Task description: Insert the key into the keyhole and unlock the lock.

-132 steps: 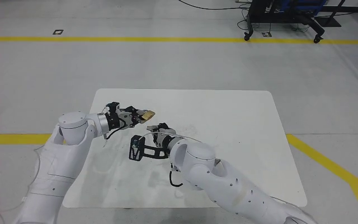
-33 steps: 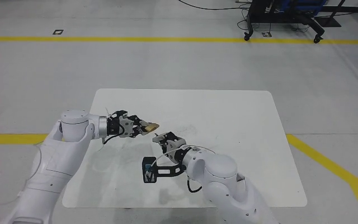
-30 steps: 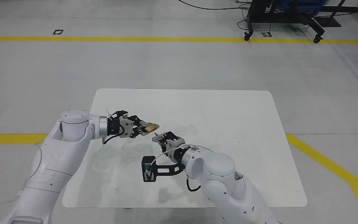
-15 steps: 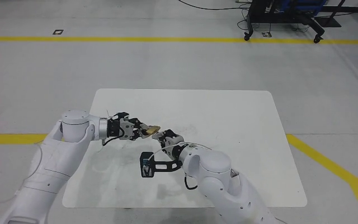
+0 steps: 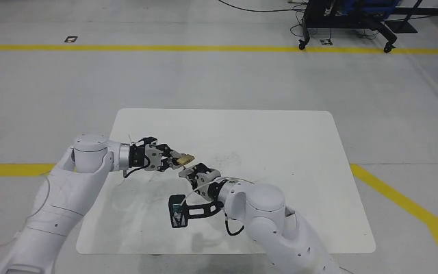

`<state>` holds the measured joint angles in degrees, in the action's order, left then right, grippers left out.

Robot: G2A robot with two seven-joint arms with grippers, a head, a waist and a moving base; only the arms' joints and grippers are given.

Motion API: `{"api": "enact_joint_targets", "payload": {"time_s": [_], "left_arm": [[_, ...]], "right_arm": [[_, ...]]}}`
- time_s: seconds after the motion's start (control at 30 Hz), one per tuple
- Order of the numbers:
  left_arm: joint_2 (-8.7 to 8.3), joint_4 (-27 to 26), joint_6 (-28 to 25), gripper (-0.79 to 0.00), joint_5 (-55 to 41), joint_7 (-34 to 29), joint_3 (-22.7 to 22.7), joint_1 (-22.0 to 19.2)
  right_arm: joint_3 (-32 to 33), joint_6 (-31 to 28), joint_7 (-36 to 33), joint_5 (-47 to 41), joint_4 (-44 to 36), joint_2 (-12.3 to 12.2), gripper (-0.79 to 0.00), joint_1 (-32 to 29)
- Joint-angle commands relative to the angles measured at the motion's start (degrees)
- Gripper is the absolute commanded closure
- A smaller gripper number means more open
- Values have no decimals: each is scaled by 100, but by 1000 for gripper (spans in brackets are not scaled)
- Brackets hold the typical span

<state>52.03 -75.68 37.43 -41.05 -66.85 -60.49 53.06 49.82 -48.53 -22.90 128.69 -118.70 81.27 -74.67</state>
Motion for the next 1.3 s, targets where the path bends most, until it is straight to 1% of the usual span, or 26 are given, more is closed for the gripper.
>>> {"api": "enact_joint_targets", "payload": {"time_s": [0.0, 0.27, 0.6, 1.27], "left_arm": [[-26, 7, -21, 0, -62, -21, 39, -22], [-135, -38, -104, 0, -202, -104, 242, -76], [-257, -88, -177, 0, -301, -177, 435, -146], [-387, -118, -264, 0, -417, -264, 675, -239]], "right_arm": [[64, -36, 146, 66, -60, -42, 0, -57], [154, -13, 404, 322, -204, -152, 0, -232], [184, 29, 350, 239, -122, -176, 0, -158], [145, 27, 337, 196, -162, -245, 0, -129]]}}
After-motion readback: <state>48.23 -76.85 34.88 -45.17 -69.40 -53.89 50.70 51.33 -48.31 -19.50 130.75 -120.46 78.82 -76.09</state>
